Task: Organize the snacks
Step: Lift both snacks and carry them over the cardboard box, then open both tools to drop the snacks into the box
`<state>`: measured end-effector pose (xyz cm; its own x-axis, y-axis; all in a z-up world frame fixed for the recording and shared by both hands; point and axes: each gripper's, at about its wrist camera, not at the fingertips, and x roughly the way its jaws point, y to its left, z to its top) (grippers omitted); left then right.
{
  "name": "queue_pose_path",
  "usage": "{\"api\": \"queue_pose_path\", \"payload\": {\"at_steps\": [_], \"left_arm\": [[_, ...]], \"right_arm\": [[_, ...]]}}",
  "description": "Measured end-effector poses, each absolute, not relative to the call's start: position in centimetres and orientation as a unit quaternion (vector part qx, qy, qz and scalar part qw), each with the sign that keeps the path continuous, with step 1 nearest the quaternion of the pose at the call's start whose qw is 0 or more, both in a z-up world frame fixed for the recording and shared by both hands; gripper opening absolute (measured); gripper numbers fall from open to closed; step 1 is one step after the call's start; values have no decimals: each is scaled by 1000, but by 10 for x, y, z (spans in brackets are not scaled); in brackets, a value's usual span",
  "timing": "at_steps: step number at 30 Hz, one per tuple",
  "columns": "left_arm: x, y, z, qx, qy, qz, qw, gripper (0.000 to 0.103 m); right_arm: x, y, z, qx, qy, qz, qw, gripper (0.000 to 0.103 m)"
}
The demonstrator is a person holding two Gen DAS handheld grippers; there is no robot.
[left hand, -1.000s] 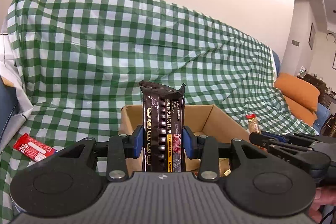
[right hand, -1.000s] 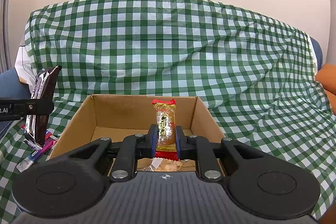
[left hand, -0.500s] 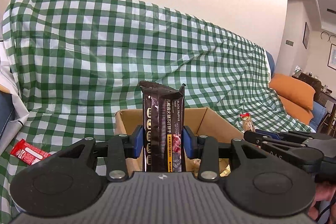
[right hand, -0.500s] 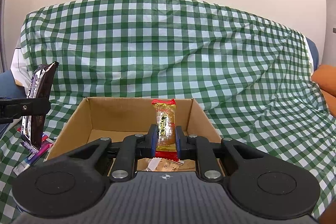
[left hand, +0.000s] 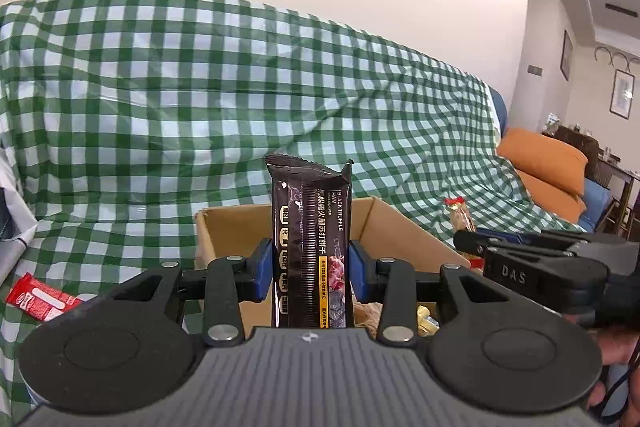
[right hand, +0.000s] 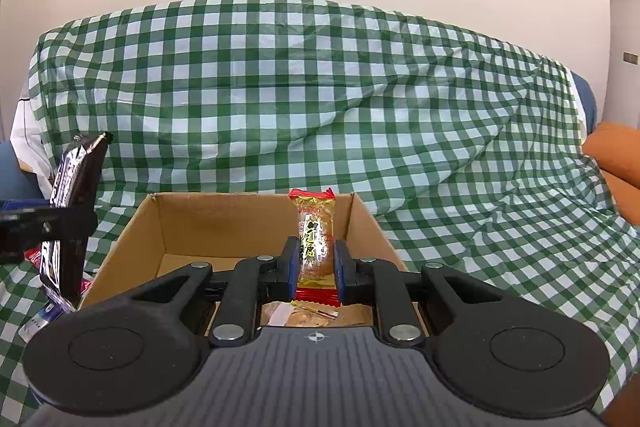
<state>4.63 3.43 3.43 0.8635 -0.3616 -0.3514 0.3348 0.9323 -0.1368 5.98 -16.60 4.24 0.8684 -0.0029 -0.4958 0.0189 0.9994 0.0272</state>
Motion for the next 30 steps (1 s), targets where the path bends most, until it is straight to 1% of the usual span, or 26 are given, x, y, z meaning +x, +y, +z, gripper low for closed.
{"api": "queue_pose_path", "payload": {"at_steps": [9, 27, 28, 30], "left_arm": [[43, 14, 28, -5, 183, -208, 961, 43], [42, 5, 28, 10, 177, -225, 958, 43], [43, 4, 27, 9, 184, -230, 956, 43], [43, 3, 26, 10, 189, -231, 954, 50]], "right_arm": [[57, -173, 42, 18, 251, -26, 967, 18], [58, -174, 41, 18, 250, -30, 968, 18], [58, -174, 40, 19, 254, -27, 967, 18], [60, -172, 38, 16, 269, -21, 963, 18]]}}
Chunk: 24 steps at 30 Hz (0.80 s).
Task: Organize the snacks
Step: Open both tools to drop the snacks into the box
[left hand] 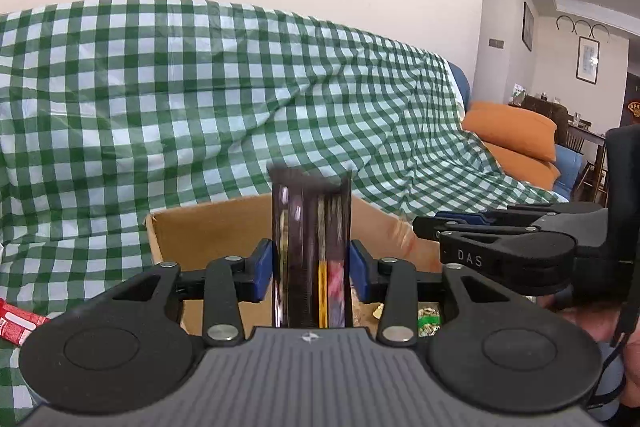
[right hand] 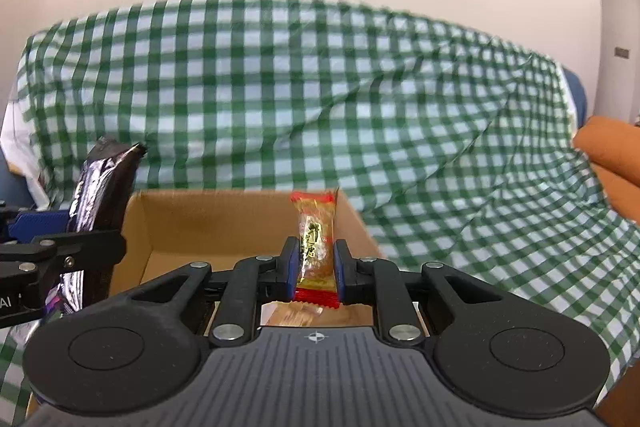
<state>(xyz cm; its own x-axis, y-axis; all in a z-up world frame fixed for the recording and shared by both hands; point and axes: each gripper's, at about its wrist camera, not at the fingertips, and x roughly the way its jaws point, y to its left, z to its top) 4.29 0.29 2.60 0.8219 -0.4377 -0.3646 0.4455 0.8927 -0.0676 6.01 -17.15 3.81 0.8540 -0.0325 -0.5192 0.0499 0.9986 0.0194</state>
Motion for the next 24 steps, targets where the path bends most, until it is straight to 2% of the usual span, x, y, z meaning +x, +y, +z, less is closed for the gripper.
{"api": "queue_pose_path", "payload": {"at_steps": [3, 5, 7, 21, 24], "left_arm": [[42, 3, 26, 14, 185, -227, 956, 51], [45, 3, 25, 16, 188, -219, 957, 51], [46, 5, 24, 16, 190, -212, 958, 51], [50, 30, 24, 4, 219, -169, 961, 51], [51, 48, 25, -16, 235, -139, 962, 67]], "right_arm": [[61, -171, 37, 15, 274, -29, 961, 26], [62, -172, 37, 20, 275, -34, 960, 39], [62, -172, 35, 19, 279, -35, 959, 41], [61, -162, 31, 15, 287, -33, 957, 41], [60, -157, 31, 9, 286, -30, 958, 41]]}}
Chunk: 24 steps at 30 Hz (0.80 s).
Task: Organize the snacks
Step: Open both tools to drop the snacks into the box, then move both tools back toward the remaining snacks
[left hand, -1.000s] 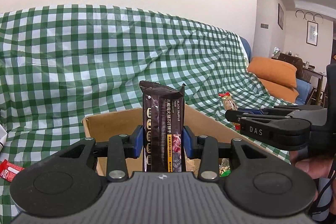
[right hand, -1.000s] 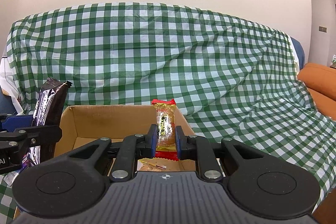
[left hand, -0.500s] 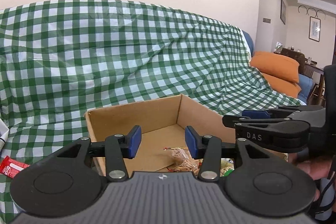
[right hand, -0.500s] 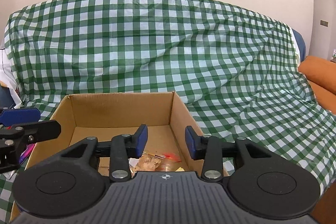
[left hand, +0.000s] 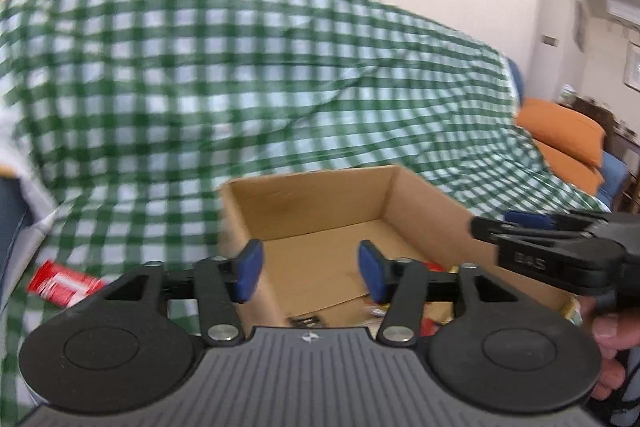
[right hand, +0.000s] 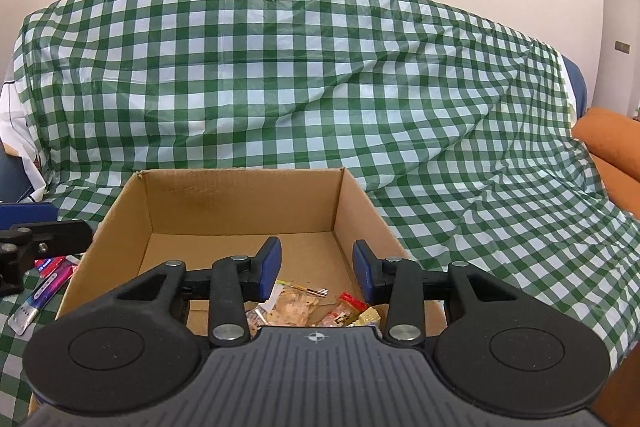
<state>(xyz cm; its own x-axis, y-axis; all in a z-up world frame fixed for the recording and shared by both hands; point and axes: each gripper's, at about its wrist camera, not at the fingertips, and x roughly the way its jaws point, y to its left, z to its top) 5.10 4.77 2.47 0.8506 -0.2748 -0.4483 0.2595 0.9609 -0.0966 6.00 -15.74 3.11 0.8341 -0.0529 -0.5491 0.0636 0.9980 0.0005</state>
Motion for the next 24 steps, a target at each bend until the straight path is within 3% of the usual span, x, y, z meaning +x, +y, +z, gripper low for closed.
{"api": "queue_pose_path", "payload": {"at_steps": [5, 8, 11, 14, 21, 24], "left_arm": [[54, 82, 24, -41, 269, -71, 960, 89], [64, 106, 11, -65, 335, -30, 939, 100], [76, 133, -8, -126, 413, -3, 902, 102], [83, 152, -15, -168, 443, 28, 880, 103], [95, 177, -12, -234, 462, 73, 852, 103], [90, 195, -7, -270, 422, 55, 864, 103]], "right_arm": [[57, -147, 30, -2, 289, -24, 957, 41], [58, -141, 28, -7, 291, -21, 956, 42], [58, -136, 27, -8, 294, -16, 956, 42], [58, -130, 27, -6, 294, -9, 956, 42], [55, -123, 32, 5, 292, 9, 956, 46], [54, -121, 32, 2, 292, 18, 956, 46]]}}
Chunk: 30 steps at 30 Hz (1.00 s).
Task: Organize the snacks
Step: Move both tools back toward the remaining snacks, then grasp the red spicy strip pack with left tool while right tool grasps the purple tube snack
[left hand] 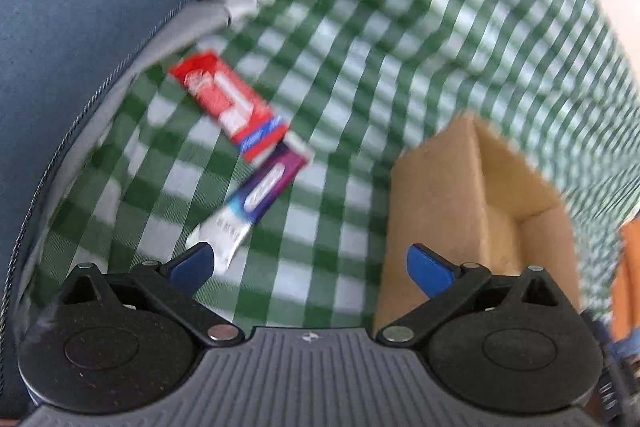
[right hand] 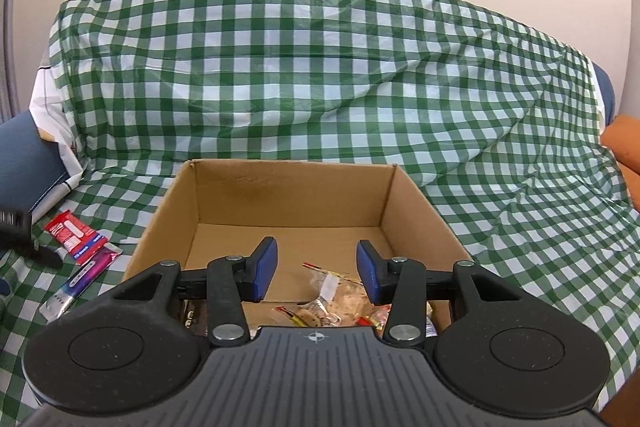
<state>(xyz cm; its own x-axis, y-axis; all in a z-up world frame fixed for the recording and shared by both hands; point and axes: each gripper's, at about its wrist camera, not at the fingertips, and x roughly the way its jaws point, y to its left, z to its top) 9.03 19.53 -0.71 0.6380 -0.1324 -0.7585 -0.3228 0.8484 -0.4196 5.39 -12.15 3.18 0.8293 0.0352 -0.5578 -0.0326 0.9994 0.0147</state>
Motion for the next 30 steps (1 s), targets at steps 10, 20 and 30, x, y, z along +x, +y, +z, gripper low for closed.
{"api": "queue_pose_path", "payload": {"at_steps": [10, 20, 30], "left_arm": [[114, 232, 7, -227, 388, 122, 885, 52], [172, 282, -39, -347, 403, 139, 835, 15], [206, 303, -86, -378, 435, 150, 803, 35]], "right_arm": [[61, -126, 31, 42, 296, 32, 954, 46], [63, -115, 29, 62, 298, 57, 951, 46], [49, -92, 45, 31, 231, 125, 964, 46]]}}
